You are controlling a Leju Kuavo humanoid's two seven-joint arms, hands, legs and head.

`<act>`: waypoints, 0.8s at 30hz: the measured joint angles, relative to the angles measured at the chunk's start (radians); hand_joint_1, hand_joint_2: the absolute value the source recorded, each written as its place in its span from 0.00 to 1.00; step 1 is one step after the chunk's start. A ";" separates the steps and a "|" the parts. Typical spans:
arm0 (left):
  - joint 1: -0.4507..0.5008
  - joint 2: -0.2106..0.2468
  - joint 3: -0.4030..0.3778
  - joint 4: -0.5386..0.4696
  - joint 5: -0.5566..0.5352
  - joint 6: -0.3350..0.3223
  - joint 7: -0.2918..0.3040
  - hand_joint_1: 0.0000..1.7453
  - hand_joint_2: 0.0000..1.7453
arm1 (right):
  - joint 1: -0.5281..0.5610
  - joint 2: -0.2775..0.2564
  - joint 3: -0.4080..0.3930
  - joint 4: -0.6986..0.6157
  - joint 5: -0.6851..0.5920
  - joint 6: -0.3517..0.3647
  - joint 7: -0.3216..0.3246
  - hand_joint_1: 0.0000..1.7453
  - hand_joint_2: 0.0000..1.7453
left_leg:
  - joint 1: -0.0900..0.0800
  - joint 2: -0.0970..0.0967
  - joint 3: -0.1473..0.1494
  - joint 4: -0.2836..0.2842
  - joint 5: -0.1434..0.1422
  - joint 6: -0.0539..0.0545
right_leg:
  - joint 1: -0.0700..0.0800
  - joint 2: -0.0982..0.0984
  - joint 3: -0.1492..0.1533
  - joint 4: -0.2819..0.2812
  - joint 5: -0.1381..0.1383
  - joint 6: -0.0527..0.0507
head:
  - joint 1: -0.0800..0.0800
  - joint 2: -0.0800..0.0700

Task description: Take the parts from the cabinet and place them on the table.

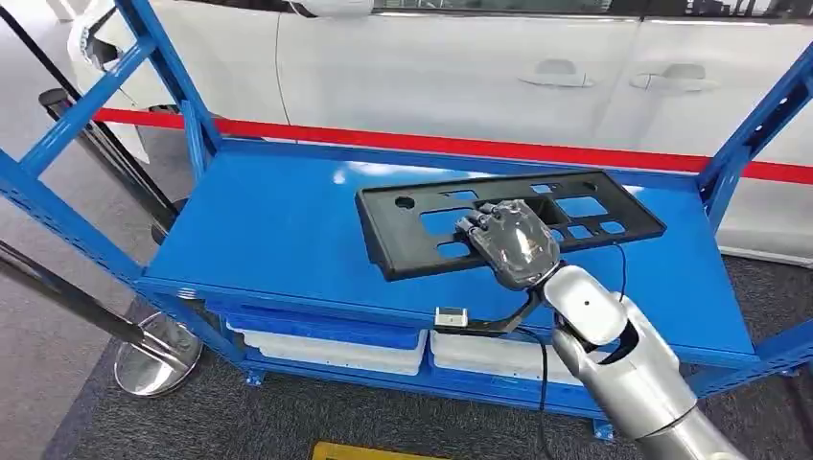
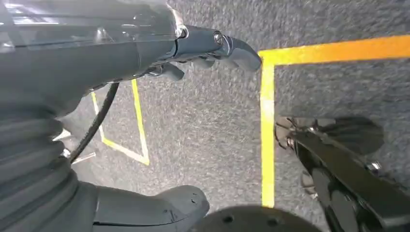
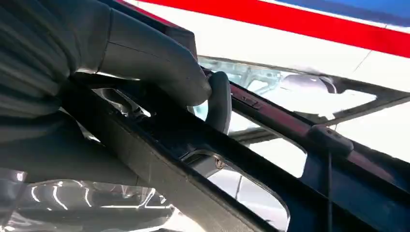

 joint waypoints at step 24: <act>-0.002 0.001 0.025 -0.002 -0.050 -0.003 -0.003 0.00 1.00 | 0.023 0.004 0.038 -0.011 0.052 -0.030 0.024 1.00 1.00 | -0.006 0.005 -0.017 -0.201 0.138 0.013 | 0.001 0.005 0.086 -0.009 -0.059 0.003 | 0.000 0.000</act>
